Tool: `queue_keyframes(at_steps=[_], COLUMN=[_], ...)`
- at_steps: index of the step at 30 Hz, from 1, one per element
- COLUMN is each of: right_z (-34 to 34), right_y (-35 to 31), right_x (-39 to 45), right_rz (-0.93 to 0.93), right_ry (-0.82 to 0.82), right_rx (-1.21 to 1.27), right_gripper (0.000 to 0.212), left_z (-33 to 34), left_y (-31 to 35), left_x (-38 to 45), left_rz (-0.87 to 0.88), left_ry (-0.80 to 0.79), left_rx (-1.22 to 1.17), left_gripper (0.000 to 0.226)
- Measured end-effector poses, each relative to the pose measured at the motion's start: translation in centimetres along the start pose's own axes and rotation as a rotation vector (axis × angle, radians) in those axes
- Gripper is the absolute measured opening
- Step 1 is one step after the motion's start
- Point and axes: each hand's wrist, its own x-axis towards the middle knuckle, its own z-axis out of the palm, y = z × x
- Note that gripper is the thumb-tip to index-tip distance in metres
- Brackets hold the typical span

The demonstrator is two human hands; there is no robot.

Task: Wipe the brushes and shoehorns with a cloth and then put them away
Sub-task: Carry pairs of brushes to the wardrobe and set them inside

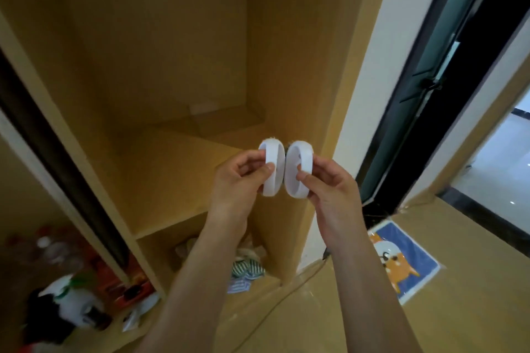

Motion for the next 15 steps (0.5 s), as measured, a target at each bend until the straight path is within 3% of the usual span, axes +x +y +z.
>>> queue_keyframes(at_steps=[7,15], right_z=[-0.7,1.0], right_y=[-0.3,1.4], right_x=[11.8,19.1], right_rz=[0.054,0.175], right_ry=[-0.161,-0.274], right_rx=[0.058,0.112], right_gripper=[0.032,0.031], left_z=[5.0,5.4], left_y=[0.6,-0.7], left_x=[8.0,13.7], left_rz=[-0.013,-0.007], left_ry=[0.194,0.330], left_rx=[0.040,0.067], left_gripper=[0.020,0.027])
